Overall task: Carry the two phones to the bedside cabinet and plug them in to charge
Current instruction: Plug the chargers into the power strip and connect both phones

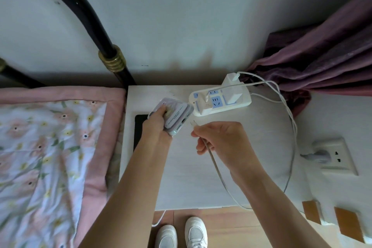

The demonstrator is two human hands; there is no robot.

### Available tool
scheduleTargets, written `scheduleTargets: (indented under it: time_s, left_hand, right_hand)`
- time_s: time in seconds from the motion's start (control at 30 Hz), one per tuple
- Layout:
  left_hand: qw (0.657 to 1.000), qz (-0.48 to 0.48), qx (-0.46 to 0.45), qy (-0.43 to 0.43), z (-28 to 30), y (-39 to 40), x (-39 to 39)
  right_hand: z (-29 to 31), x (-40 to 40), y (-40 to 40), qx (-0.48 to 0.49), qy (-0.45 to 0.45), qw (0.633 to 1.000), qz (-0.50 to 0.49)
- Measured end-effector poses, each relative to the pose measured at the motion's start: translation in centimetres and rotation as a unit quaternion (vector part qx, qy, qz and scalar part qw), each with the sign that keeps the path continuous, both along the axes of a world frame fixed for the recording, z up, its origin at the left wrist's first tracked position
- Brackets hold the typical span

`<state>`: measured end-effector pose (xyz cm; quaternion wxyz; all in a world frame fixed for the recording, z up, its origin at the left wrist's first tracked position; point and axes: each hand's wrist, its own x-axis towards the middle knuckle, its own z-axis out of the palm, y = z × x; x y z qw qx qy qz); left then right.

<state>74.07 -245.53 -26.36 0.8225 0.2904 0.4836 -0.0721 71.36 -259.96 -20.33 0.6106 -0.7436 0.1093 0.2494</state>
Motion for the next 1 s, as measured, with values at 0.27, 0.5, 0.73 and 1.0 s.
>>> scheduleTargets:
  time_s: [0.27, 0.5, 0.73, 1.0]
  left_hand:
    - [1.0, -0.013, 0.009, -0.01, 0.2, -0.5, 0.7]
    - [0.999, -0.005, 0.047, -0.002, 0.1, -0.7, 0.9]
    - [0.98, -0.008, 0.195, -0.02, -0.5, -0.8, 0.5]
    - [0.916, -0.059, 0.385, -0.092, -1.1, -1.3, -0.4]
  right_hand:
    - [0.2, 1.0, 0.5, -0.031, -0.017, 0.998, 0.051]
    - [-0.3, 1.2, 0.1, -0.044, -0.012, 0.997, 0.061]
    - [-1.6, 0.9, -0.5, -0.012, 0.067, 0.995, 0.076]
    - [-4.1, -1.5, -0.4, -0.002, 0.13, 0.99, 0.061]
